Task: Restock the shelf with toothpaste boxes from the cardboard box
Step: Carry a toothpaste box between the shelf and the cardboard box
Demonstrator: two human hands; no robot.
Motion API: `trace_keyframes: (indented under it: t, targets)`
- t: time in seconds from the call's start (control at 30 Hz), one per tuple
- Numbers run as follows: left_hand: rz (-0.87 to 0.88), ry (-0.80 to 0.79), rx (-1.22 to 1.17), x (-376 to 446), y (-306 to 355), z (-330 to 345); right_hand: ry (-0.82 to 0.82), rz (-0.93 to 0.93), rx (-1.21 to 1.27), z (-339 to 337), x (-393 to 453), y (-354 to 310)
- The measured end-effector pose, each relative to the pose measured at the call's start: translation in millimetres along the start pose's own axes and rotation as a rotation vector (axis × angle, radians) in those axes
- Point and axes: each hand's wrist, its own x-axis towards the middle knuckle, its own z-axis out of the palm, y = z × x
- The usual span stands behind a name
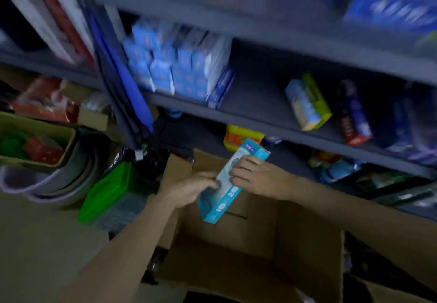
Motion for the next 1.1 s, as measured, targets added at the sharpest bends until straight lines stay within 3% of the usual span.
trace_keyframes:
  t: [0.03, 0.2, 0.33, 0.4, 0.5, 0.67, 0.8, 1.1]
  targets:
    - [0.038, -0.033, -0.051, -8, 16, -1, -0.077, 0.005, -0.017, -25, 1, 12]
    - [0.195, -0.117, -0.066, -71, 109, 2, 0.203, -0.037, -0.222, -119, 11, 74]
    - [0.399, 0.055, -0.077, -109, 167, 13, 0.29, 0.204, -0.345, -195, 13, 120]
    - [0.499, 0.138, -0.066, -123, 192, 21, 0.301, 0.449, -0.205, -230, 14, 136]
    - [0.607, 0.218, -0.061, -137, 221, 31, 0.31, 0.761, 0.311, -275, 15, 142]
    - [0.717, 0.243, -0.07, -149, 251, 44, 0.323, 0.888, 0.906, -310, 20, 143]
    - [0.776, 0.241, -0.052, -154, 264, 54, 0.391, 0.851, 1.039, -317, 30, 143]
    - [0.78, 0.204, -0.022, -154, 263, 32, 0.399, 0.861, 1.064, -311, 54, 157]
